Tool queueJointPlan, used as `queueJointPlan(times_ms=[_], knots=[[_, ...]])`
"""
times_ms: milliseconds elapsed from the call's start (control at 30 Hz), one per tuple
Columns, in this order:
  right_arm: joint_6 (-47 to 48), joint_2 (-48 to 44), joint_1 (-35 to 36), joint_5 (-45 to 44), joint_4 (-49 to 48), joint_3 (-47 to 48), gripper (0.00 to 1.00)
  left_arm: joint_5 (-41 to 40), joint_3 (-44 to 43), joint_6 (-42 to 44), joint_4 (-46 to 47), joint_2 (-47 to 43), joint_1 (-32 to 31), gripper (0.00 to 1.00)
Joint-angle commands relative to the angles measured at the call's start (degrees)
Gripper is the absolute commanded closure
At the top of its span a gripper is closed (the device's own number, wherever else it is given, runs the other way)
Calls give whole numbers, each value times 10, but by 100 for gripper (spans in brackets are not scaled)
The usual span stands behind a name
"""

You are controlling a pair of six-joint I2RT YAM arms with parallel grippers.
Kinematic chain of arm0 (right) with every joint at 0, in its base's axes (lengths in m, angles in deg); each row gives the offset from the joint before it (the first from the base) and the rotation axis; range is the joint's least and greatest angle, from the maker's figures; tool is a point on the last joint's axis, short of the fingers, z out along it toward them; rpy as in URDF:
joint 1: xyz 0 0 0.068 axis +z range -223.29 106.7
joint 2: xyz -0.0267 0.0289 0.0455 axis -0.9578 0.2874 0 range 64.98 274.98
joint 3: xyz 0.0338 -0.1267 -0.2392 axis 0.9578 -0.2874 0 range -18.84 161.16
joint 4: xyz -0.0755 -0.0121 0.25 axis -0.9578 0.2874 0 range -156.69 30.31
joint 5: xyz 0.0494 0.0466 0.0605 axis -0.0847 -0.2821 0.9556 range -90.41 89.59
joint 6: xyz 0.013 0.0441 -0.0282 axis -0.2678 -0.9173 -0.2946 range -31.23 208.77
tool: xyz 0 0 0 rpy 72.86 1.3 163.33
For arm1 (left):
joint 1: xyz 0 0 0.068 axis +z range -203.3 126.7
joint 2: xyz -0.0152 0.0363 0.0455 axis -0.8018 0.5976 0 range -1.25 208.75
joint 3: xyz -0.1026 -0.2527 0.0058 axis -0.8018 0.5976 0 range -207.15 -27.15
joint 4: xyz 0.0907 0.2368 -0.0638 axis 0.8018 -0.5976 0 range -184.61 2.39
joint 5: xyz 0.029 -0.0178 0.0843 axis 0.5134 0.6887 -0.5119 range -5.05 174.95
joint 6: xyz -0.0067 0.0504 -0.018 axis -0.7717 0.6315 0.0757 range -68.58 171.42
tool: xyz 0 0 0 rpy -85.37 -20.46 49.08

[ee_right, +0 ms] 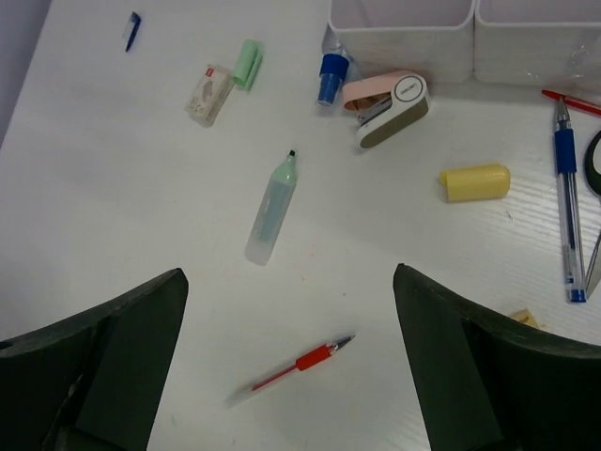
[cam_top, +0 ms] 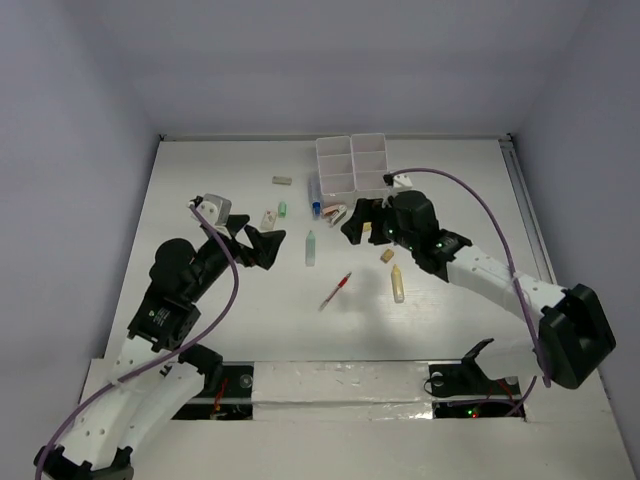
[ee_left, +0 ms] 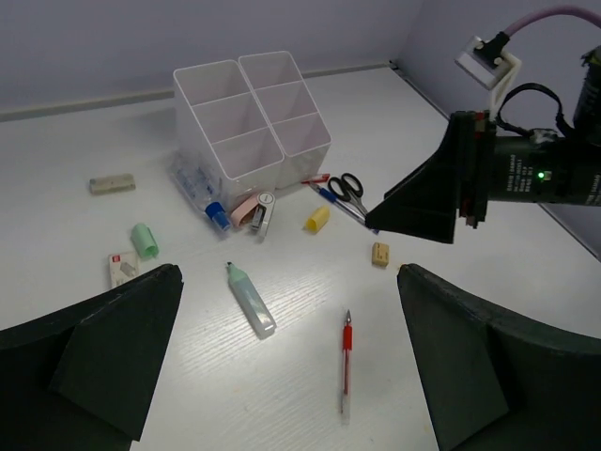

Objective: Sort the stationery into containers
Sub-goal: Pick up the stapler from the center of the board.

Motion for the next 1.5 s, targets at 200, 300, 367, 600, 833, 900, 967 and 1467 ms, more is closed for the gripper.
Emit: queueJointPlan(times_ms=[200,300,367,600,833,900,967,1467], knots=[[-16,125,17,-116,-97,84,9,-9,-24,9,-6,-26,-12,1],[-16,174,17,-139,-104,103,13,-11,-24,11,-8,-25,-19,1],[-15,211,17,-149,-101,126,16,-6,-24,14,-6,-24,-19,1],[-11,298,22,-170,-104,177,16,-4,-23,16,-6,-30,-24,1],[-15,343,22,-183,-119,186,16,-9,-25,16,-8,-28,-29,1],[-14,356,22,-183,-121,197,17,-9,-25,17,-8,-26,-29,1],[-14,372,22,-180,-130,201,17,-10,-25,17,-6,-25,-29,1],[1,436,22,-224,-137,235,32,-14,-28,19,-8,-19,-34,1]])
